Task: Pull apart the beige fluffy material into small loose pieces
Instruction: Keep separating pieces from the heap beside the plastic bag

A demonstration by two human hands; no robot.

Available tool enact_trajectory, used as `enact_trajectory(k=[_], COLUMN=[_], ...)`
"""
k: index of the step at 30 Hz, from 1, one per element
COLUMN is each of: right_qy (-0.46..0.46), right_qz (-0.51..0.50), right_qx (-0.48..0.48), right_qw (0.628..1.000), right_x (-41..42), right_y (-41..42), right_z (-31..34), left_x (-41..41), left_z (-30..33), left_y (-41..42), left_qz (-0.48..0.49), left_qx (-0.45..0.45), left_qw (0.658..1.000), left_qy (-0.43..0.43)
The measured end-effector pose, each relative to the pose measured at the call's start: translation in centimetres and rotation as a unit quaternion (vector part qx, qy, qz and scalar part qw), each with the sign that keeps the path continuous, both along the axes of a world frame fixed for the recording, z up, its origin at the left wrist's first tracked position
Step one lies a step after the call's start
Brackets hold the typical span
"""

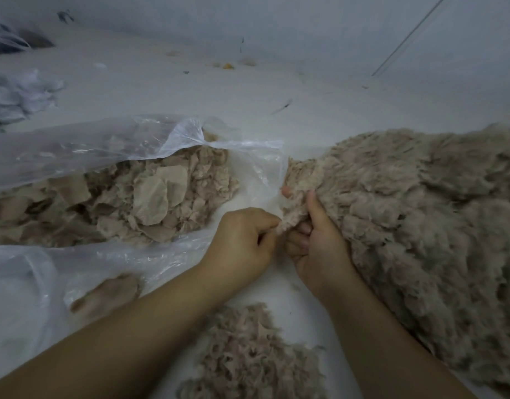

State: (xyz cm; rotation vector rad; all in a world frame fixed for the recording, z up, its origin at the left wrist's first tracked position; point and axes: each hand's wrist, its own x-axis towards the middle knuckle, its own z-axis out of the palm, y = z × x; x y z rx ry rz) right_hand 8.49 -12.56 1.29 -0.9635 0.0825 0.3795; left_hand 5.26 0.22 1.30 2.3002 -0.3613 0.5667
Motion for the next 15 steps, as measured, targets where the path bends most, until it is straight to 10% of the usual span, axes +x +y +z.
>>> enact_trajectory(k=[6,15], right_qy=[0.019,-0.139], right_qz=[-0.029,0.048], right_qx=[0.034,-0.109], right_qw=[0.999,0.983], right_x=[0.6,0.0], right_y=[-0.2,-0.4], right_z=[-0.2,-0.8], left_x=[-2.0,-1.8], left_z=[-1.2,-0.8], left_y=[1.2,0.6], left_qz=[0.008,-0.007], left_qx=[-0.019,-0.327], left_qw=[1.000,0.931], left_qy=[0.020,0.160])
